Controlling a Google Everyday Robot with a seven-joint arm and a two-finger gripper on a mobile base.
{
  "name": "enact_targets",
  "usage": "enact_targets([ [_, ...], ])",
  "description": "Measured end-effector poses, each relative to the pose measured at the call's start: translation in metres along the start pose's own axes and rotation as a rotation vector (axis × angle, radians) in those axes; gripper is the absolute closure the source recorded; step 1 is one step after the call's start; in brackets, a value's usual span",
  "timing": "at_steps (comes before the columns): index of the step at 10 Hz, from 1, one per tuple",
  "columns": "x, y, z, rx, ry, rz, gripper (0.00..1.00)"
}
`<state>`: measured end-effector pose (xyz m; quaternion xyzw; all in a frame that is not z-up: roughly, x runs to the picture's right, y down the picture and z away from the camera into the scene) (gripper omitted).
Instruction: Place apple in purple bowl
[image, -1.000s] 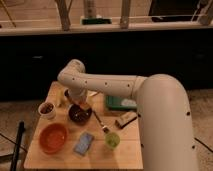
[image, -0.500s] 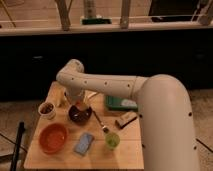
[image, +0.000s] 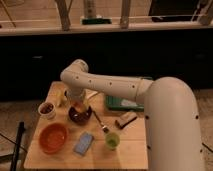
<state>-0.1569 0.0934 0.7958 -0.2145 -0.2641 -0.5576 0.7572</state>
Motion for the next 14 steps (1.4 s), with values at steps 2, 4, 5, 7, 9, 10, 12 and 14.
enact_targets([
  [2, 0.0001, -0.0002, 0.0004, 0.012, -0.022, 0.003, 0.99],
  [4, 0.0009, -0.0015, 0.0009, 0.019, -0.042, 0.005, 0.99],
  [5, 0.0013, -0.0020, 0.0010, 0.019, -0.049, 0.005, 0.99],
  [7, 0.0025, -0.0008, 0.0013, 0.018, -0.059, 0.006, 0.99],
  [9, 0.0028, -0.0009, 0.0022, 0.020, -0.065, 0.006, 0.99],
  [10, 0.0029, -0.0010, 0.0025, 0.022, -0.068, 0.006, 0.99],
  [12, 0.0033, -0.0016, 0.0023, 0.024, -0.072, 0.005, 0.99],
  [14, 0.0041, -0.0028, 0.0034, 0.029, -0.084, 0.006, 0.93],
])
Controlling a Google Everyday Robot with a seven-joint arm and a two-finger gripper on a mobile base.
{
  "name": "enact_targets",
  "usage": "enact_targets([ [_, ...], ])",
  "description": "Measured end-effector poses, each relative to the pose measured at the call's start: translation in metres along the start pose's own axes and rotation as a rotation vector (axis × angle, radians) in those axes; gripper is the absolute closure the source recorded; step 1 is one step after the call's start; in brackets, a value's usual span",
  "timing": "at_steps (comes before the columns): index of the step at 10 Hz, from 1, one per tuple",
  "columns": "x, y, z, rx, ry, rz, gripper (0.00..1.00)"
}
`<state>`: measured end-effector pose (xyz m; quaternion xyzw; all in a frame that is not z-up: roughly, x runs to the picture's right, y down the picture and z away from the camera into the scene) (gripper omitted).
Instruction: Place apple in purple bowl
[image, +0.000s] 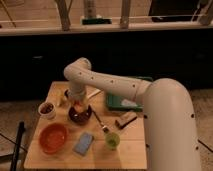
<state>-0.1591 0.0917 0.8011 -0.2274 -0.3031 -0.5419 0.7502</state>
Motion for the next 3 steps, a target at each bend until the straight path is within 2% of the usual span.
enact_targets([
  [2, 0.0009, 0.0009, 0.0007, -0.004, -0.010, 0.002, 0.75],
  [3, 0.0011, -0.0008, 0.0013, -0.004, -0.016, 0.001, 0.63],
])
